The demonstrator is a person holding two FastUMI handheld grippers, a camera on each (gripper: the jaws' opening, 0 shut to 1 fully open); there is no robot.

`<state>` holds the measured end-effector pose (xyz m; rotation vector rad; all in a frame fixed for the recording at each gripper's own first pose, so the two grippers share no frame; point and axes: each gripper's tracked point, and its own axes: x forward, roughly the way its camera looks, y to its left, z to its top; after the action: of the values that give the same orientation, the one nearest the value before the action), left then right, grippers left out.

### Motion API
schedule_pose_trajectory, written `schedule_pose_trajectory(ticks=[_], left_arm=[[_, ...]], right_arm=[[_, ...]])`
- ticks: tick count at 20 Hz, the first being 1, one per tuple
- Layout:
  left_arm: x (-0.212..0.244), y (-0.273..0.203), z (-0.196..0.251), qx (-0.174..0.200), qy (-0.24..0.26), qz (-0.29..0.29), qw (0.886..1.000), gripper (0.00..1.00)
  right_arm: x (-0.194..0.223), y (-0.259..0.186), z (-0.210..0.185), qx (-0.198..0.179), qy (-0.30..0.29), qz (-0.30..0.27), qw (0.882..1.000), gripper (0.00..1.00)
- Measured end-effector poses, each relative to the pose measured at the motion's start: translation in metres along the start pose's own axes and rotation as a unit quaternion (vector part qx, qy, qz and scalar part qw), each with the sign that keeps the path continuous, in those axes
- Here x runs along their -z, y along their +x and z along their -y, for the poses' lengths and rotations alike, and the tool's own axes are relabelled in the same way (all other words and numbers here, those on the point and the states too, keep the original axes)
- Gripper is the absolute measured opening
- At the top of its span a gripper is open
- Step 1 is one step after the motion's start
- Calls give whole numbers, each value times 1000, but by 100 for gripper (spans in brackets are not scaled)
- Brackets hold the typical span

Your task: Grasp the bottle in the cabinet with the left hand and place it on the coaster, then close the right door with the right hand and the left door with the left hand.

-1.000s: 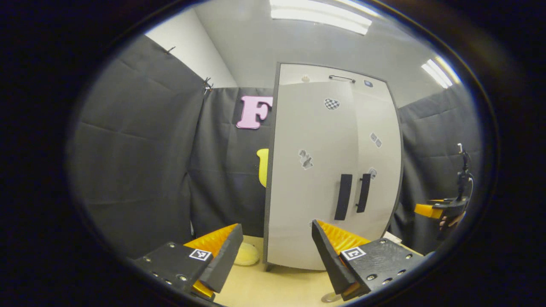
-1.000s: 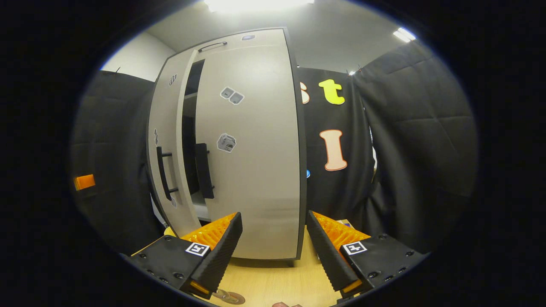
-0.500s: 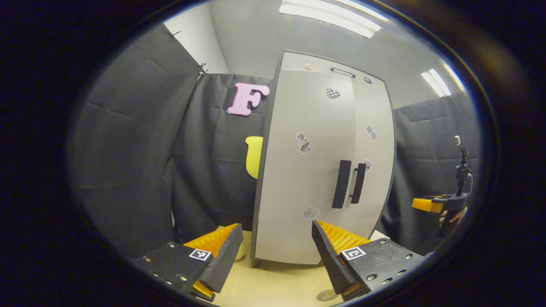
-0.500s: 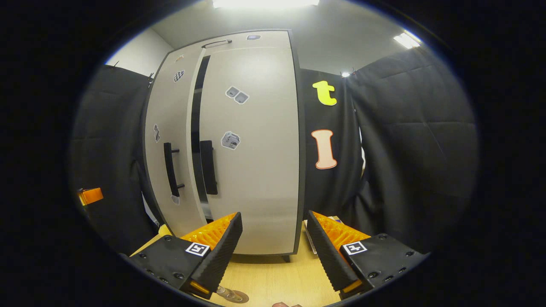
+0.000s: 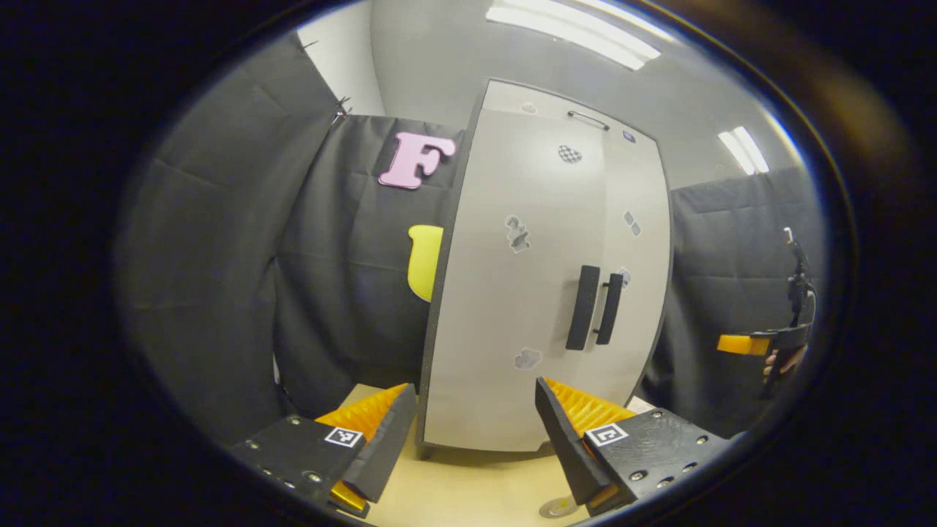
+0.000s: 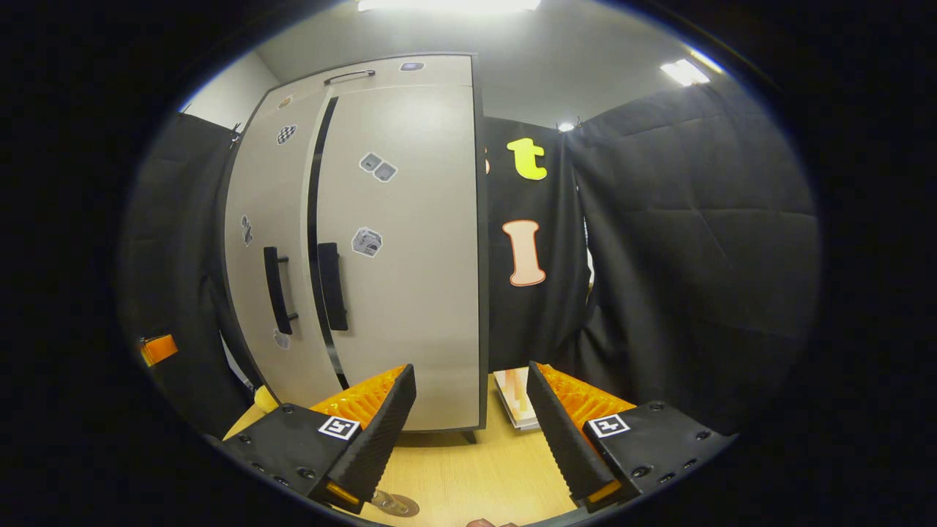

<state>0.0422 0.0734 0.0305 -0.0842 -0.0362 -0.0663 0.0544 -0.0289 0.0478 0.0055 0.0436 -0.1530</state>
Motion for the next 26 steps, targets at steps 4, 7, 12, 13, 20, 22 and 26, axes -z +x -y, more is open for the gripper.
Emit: schedule_pose_trajectory(ticks=[4, 7, 12, 13, 20, 22, 26], left_arm=[[0, 0, -13, -17, 10, 1, 1000, 91], [1, -3, -15, -27, 6, -1, 1000, 94], [-14, -16, -6, -54, 19, 3, 998, 94], [-18, -17, -3, -62, 29, 3, 998, 94], [-21, -27, 39, -89, -27, 63, 994, 94], [-26, -35, 38, -131, -28, 72, 988, 94], [-38, -37, 58, -145, 11, 60, 988, 94]], right_arm=[[2, -2, 3, 4, -6, 0, 1000, 97], [4, 3, 4, -4, -4, -2, 1000, 97], [4, 22, 10, -29, 2, 3, 1000, 97], [6, 28, 12, -38, 1, 3, 999, 92], [25, 81, 26, -140, 18, -20, 990, 93], [27, 88, 29, -169, 17, -26, 985, 98], [25, 94, 44, -168, 12, -1, 986, 98]])
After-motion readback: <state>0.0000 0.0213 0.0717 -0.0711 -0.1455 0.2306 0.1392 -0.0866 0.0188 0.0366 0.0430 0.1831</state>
